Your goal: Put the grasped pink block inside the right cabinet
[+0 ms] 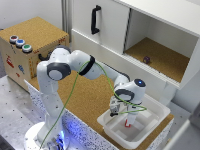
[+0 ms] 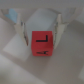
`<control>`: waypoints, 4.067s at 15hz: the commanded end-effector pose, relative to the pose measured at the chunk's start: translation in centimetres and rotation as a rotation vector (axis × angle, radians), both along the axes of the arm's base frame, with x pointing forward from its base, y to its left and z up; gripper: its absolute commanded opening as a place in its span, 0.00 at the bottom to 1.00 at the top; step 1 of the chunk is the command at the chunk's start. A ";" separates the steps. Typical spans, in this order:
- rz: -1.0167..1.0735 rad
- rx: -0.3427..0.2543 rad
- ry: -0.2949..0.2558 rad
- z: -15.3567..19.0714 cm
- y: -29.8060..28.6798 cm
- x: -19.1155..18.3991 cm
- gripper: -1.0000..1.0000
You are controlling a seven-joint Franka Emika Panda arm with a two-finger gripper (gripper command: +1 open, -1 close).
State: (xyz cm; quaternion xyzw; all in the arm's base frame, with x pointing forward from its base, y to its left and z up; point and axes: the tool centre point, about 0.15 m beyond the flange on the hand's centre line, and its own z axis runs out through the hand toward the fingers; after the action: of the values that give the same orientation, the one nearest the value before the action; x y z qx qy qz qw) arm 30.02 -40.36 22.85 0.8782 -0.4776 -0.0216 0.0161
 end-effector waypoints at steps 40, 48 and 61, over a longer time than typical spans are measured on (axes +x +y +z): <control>0.944 -0.180 -0.696 25.8 4.5 38.4 0.00; 0.868 -0.194 -0.653 27.0 6.2 38.6 1.00; 0.874 -0.191 -0.532 27.8 8.1 24.2 1.00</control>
State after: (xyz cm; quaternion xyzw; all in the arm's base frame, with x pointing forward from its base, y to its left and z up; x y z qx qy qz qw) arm 59.82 -34.48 50.71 0.9591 -0.0376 0.2746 -0.0584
